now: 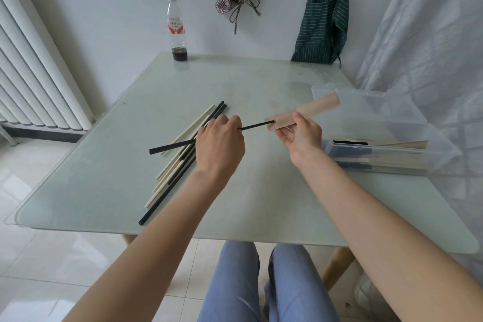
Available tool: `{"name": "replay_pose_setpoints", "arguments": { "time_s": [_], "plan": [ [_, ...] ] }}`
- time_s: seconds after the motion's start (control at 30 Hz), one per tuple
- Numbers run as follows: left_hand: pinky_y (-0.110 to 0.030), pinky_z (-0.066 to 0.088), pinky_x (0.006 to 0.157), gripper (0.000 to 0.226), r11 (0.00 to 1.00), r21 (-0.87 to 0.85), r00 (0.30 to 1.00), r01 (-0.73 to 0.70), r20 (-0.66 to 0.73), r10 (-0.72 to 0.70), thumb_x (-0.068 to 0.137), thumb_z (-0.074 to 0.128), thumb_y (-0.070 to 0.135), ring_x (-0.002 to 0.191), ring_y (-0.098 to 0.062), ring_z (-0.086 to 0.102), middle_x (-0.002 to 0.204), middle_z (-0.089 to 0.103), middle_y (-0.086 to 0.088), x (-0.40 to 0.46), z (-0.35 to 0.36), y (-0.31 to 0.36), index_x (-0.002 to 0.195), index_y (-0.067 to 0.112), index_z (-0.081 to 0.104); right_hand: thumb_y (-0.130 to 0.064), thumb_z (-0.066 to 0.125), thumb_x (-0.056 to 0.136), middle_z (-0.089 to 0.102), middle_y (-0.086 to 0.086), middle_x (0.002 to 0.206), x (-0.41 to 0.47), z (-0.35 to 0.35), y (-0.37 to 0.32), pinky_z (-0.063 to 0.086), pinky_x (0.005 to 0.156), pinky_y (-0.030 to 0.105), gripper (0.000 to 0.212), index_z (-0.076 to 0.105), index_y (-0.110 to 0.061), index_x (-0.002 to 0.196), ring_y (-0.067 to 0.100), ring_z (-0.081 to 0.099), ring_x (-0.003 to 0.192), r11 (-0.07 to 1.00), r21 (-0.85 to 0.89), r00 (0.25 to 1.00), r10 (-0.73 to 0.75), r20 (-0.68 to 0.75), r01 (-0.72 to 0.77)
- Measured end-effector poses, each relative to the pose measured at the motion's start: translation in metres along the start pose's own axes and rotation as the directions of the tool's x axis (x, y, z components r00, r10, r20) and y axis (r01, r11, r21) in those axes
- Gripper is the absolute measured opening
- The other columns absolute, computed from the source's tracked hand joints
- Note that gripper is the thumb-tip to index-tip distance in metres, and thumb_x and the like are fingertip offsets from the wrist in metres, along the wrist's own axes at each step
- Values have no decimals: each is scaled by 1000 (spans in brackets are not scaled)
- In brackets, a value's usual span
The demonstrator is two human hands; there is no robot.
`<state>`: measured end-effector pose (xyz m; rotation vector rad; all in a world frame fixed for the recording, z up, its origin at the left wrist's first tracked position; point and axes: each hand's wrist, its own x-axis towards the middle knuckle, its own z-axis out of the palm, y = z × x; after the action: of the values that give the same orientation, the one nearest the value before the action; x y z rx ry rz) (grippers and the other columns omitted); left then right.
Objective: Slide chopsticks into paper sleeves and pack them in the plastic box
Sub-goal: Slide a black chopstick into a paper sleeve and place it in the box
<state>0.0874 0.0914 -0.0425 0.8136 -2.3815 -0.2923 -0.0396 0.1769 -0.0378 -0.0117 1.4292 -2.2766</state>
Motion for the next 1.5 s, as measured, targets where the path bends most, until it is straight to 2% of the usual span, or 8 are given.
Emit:
{"name": "replay_pose_setpoints", "arguments": {
  "time_s": [0.13,0.33,0.63,0.83,0.97,1.1,1.3,1.5],
  "plan": [
    [-29,34,75,19,999,-37,999,30,17,-29,92,43,14,88,-25,54,93,60,-2,1,2,2,98,15,61,-16,41,99,65,9,86,2,-2,3,51,64,24,12,51,-11,105,17,64,76,999,31,999,38,30,-39],
    [-33,44,63,20,984,-133,989,122,103,-109,90,46,12,83,-25,58,95,64,-2,5,-1,2,95,16,65,-10,51,95,66,7,87,3,-6,2,51,65,22,8,56,-12,89,15,64,78,999,0,996,44,77,-44],
    [-35,51,64,24,964,-191,975,187,155,-158,86,46,10,81,-24,58,90,67,-1,6,-5,7,91,16,68,-7,58,91,67,5,85,-1,-8,1,53,69,22,6,59,-12,87,15,65,80,994,91,997,56,44,-60],
    [-32,47,63,27,966,-174,971,194,172,-164,84,45,9,80,-26,59,89,68,0,5,-8,10,91,16,70,-10,59,91,72,-2,66,-3,-9,1,54,70,22,6,61,-12,85,13,66,78,993,105,998,49,49,-54],
    [-32,47,63,25,968,-173,974,183,167,-154,85,46,10,81,-25,58,88,68,0,5,-7,11,90,17,69,-10,59,91,72,-1,70,-4,-11,0,55,71,23,6,61,-12,86,13,66,79,994,93,997,53,57,-58],
    [-33,47,64,25,965,-184,973,186,168,-155,84,47,9,82,-25,58,87,68,0,5,-7,12,89,18,69,-9,59,91,68,4,86,-3,-13,0,55,69,23,5,60,-12,87,14,66,81,995,76,996,55,67,-60],
    [-34,49,66,23,953,-232,971,198,178,-158,85,48,11,85,-24,59,87,68,1,5,-6,9,89,20,69,-6,60,89,65,5,87,-1,-12,2,56,66,22,7,60,-11,84,16,64,78,998,40,996,48,78,-52],
    [-34,50,63,24,941,-277,966,196,220,-137,85,48,9,77,-23,60,84,69,0,8,-6,4,88,18,70,-5,65,85,65,4,85,-2,-15,0,55,63,18,7,61,-11,85,15,63,76,995,-95,993,-18,121,29]
  ]
}}
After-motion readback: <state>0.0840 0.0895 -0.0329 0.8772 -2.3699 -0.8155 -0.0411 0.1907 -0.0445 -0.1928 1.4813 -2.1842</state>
